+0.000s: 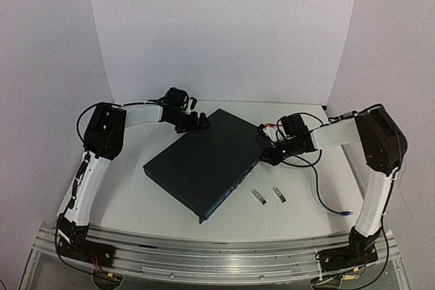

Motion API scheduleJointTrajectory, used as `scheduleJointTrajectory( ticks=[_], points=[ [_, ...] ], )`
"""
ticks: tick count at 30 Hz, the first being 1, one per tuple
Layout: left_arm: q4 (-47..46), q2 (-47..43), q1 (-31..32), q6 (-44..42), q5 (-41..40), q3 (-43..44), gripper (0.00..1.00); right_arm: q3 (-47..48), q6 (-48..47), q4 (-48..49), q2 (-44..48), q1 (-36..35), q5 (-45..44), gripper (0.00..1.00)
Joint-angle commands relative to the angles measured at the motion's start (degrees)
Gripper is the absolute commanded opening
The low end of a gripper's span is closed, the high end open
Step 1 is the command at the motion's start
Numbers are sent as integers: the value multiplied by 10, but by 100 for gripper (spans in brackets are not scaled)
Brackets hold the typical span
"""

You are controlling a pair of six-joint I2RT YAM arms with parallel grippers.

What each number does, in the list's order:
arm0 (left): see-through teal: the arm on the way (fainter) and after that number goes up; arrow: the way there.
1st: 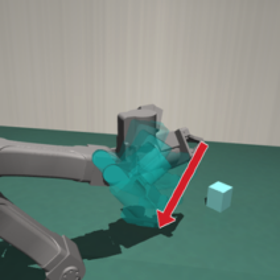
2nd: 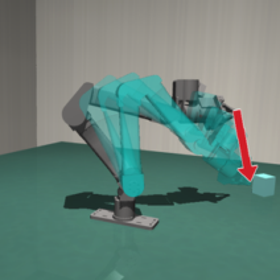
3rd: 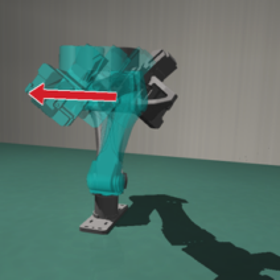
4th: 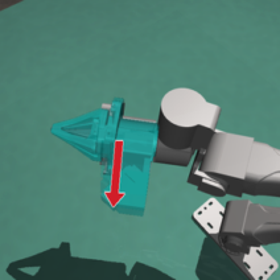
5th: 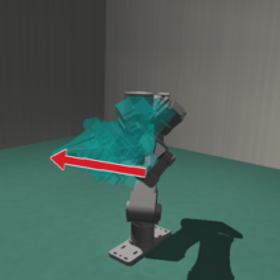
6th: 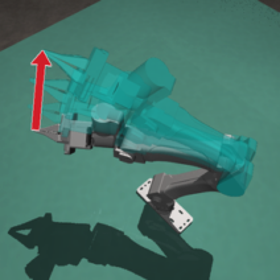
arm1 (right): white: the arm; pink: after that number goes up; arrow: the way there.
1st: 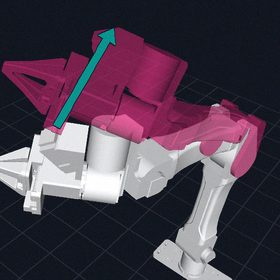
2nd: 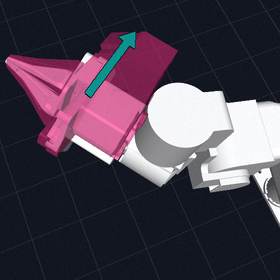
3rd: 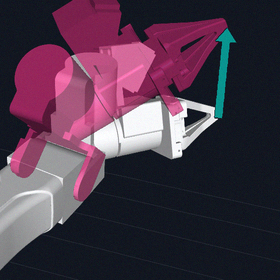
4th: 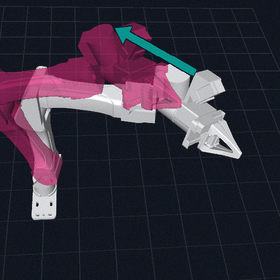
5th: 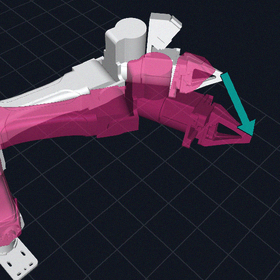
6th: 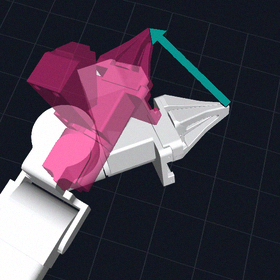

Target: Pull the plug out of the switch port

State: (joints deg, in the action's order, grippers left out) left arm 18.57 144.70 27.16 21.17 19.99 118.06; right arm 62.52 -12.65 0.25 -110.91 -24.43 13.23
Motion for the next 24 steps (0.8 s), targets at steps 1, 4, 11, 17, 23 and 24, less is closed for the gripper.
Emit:
scheduleJointTrajectory(
  ticks=[1,4,11,17,23,24],
  points=[
    [59,34,-2,0,-1,2,97,20,-15,12,-1,-10,1,17],
    [59,34,-2,0,-1,2,97,22,-23,12,-1,-12,-3,16],
    [61,35,-2,-1,1,1,97,28,-43,12,2,-17,-15,15],
    [61,35,-2,0,1,1,96,30,-48,12,1,-20,-26,11],
    [62,36,-2,0,0,1,96,32,-49,12,-3,-24,-27,3],
    [61,36,-2,1,0,1,96,31,-45,12,-4,-24,-28,1]
  ],
)
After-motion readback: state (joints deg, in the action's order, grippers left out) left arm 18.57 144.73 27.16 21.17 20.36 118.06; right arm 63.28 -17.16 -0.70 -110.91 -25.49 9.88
